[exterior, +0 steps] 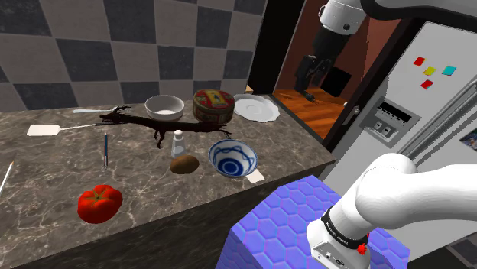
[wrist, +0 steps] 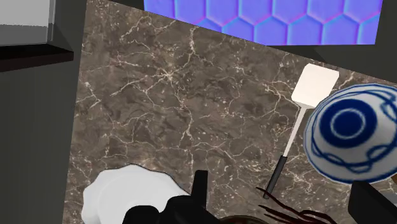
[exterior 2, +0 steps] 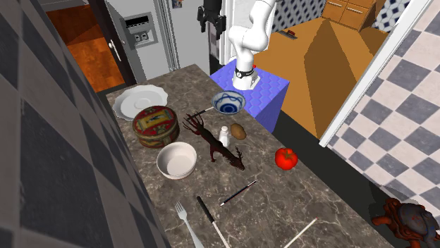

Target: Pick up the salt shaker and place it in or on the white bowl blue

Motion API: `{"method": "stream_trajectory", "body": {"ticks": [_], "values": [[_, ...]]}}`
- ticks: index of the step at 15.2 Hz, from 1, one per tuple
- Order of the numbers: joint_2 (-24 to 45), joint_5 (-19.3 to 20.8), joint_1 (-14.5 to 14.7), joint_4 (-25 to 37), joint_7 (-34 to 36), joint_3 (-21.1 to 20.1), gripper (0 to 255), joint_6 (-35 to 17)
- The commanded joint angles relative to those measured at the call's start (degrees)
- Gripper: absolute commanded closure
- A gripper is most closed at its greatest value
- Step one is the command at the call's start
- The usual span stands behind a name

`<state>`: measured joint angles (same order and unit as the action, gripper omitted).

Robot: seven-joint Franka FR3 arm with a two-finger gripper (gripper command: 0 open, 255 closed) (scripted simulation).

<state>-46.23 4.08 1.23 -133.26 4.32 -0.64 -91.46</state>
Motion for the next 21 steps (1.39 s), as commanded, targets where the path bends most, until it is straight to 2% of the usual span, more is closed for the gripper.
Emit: {"method": "stream_trajectory", "body": {"ticks": [1,11,16,21], "values": [[0.00,0.00,0.00,0.00,0.00,0.00,0,0.00],[7.44,-6.29,2.25,-8.04,11.31,-7.59,0,-18.63],[14.48,-8.22,2.92,-8.85,16.82,-11.76,0,-28.37],[23.31,-8.41,2.89,-7.40,22.78,-16.06,0,-37.70]]}}
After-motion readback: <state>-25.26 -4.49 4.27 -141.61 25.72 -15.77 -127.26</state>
